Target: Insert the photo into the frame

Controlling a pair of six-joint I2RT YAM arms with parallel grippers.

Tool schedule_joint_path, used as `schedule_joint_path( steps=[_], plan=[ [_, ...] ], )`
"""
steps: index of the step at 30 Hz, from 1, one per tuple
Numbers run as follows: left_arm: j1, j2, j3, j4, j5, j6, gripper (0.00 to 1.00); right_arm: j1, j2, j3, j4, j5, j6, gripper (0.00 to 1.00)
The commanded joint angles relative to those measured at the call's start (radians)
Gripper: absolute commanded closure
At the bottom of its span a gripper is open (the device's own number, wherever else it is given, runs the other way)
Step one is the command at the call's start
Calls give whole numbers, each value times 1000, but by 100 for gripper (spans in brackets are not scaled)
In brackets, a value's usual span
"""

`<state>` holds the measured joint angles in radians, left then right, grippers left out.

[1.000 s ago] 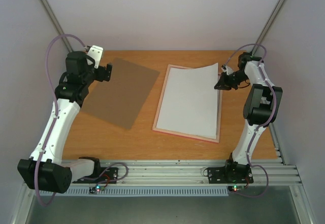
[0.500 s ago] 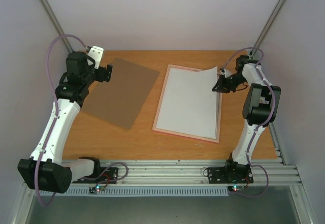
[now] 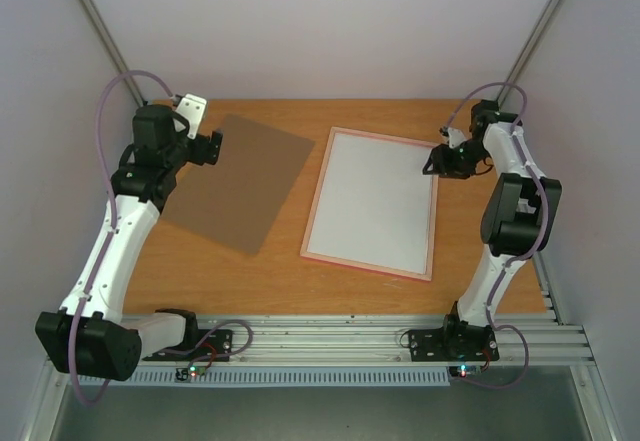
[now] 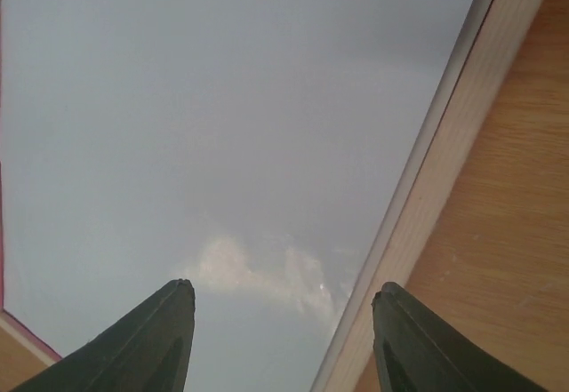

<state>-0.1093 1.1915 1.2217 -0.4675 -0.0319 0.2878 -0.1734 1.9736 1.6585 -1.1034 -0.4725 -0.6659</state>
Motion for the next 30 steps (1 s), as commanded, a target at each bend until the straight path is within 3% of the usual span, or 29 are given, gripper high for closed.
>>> schedule_joint_path(
  steps=[1,7,14,17,23,30],
  plan=[
    [-4,-22,-20,21,17,22,1,-6,-56,24,-35,39,-68,44],
    [-4,11,-25,-98,29,83,1,9,-115,-7,-35,-77,-72,42],
    [-3,96,-17,-367,93,121,1,103,-215,-64,10,-178,-29,36],
    [18,159,-25,-472,163,80,1,228,-243,-83,29,-177,-26,33],
    [178,240,-48,-448,301,21,1,471,-246,-121,117,-134,18,23],
    [284,380,43,-467,325,11,0,715,-86,-53,243,-131,127,18]
  ],
)
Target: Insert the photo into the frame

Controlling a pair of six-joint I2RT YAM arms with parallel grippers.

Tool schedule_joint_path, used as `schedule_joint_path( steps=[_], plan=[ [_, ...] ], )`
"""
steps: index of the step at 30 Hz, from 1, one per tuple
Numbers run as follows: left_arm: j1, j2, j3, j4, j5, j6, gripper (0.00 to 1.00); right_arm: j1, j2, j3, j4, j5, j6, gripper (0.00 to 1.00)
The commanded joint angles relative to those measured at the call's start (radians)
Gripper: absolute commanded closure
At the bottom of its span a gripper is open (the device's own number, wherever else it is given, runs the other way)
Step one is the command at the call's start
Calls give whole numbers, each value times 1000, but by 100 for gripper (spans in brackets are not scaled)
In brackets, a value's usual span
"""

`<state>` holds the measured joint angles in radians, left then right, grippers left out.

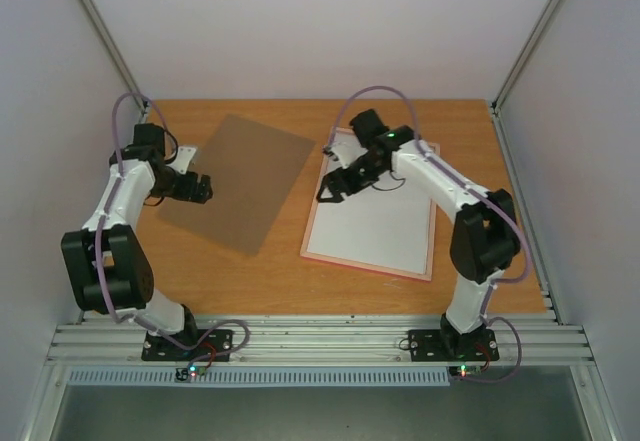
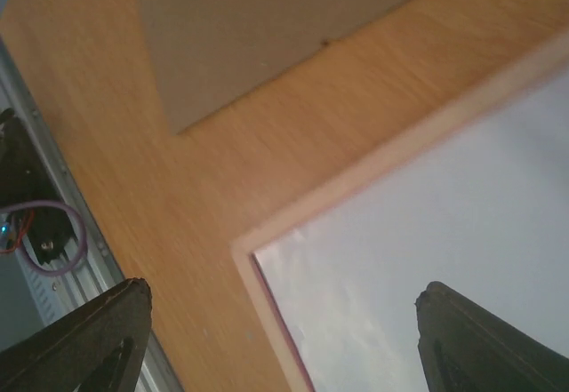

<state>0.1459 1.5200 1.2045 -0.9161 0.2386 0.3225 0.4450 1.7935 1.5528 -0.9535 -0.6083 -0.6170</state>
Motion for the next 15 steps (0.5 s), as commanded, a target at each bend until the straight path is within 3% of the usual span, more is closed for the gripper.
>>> schedule_joint_path(
  steps=[1,10,15],
  plan=[
    [34,67,71,-24,47,-28,1,120,127,72,104,7,92,17],
    [95,203,201,-22,45,-58,1,234,446,395,76,80,173,15],
    [149,335,297,10,72,-54,0,252,554,463,55,133,183,14]
  ],
)
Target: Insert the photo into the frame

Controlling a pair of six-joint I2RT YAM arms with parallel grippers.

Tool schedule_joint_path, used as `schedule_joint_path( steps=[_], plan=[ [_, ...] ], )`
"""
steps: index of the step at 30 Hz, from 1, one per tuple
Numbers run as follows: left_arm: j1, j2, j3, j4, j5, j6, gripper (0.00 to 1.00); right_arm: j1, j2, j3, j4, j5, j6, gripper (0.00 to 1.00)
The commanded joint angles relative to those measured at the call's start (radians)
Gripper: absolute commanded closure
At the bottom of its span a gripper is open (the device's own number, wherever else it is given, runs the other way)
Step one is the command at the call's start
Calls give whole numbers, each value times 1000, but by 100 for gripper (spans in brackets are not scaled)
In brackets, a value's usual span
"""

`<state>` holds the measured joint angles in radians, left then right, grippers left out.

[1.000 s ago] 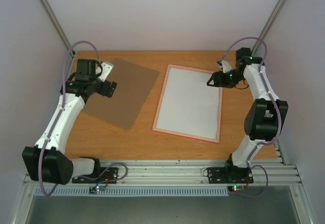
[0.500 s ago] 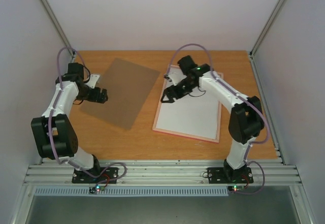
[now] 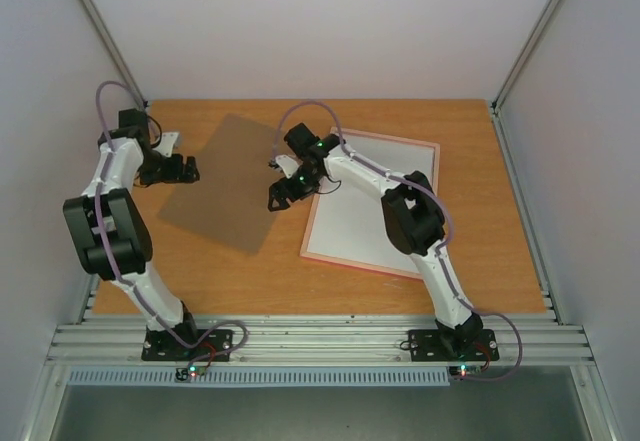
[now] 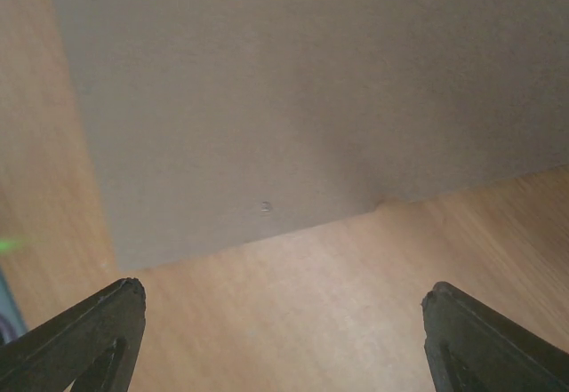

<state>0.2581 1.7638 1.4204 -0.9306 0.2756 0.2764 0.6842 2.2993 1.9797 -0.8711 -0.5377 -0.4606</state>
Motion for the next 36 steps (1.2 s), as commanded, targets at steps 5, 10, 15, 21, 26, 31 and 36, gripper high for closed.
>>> schedule_joint_path(
  steps=[5,10,15,21,26,31,36],
  plan=[
    [82,250,232,23,100,-23,1,31,41,-29,-37,145,-18,12],
    [89,372,351,-16,118,-44,0,12,-16,-161,-55,180,-44,12],
    [90,401,346,0,77,-48,1,-65,-84,-294,-63,159,-30,13],
    [89,404,283,25,60,-6,1,-169,-217,-469,15,113,-52,13],
    [82,389,201,6,145,8,6,-175,-293,-527,54,-10,-38,13],
    [47,323,64,-5,208,39,12,-190,-303,-518,99,-109,12,13],
    [-3,231,-89,1,253,56,19,-235,-208,-455,109,-176,93,14]
  ],
)
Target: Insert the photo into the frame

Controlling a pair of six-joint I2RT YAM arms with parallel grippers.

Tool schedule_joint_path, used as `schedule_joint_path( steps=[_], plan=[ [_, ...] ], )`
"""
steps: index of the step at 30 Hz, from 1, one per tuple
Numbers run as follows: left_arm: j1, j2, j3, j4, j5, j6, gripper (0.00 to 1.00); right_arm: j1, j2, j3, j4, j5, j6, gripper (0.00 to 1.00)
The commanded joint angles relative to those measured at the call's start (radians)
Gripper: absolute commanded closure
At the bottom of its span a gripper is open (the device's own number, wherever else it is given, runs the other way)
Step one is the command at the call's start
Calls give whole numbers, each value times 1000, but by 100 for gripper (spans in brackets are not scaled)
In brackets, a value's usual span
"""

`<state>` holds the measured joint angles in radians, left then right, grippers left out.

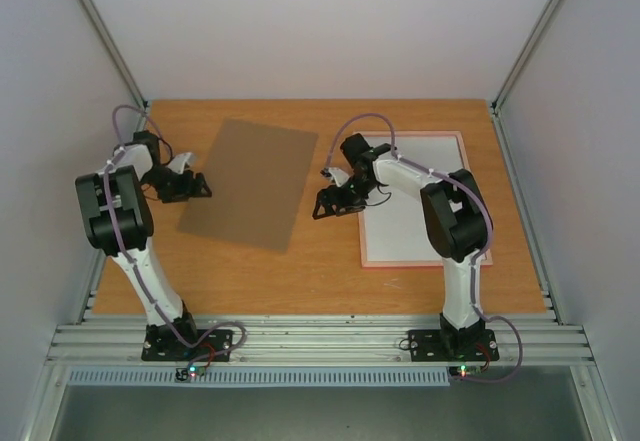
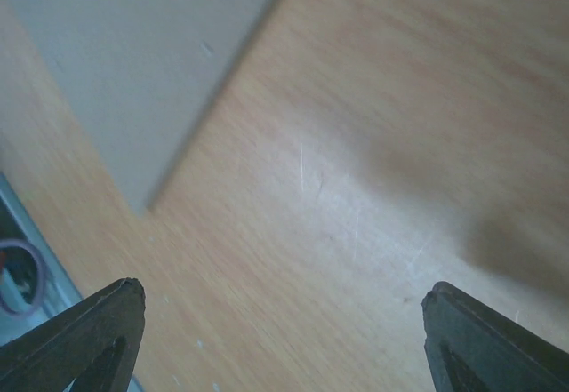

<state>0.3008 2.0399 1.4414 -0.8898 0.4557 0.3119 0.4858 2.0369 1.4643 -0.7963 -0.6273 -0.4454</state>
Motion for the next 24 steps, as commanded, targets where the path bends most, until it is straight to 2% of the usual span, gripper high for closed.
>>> schedule_joint_path(
  steps=[1,6,13,18,24],
  plan=[
    [-50,-64,-136,-35,79,19,19,-46,75,77,34,-98,99,15],
    [-51,-123,-213,21,68,-30,19,-64,153,151,35,-123,174,15],
    [-34,-148,-179,144,8,-170,17,-64,237,272,-1,-65,289,15],
    [-33,-57,-120,156,16,-197,18,-46,287,327,7,-46,365,15],
    [-67,23,-92,157,62,-198,25,-24,348,356,28,-65,427,16]
  ],
)
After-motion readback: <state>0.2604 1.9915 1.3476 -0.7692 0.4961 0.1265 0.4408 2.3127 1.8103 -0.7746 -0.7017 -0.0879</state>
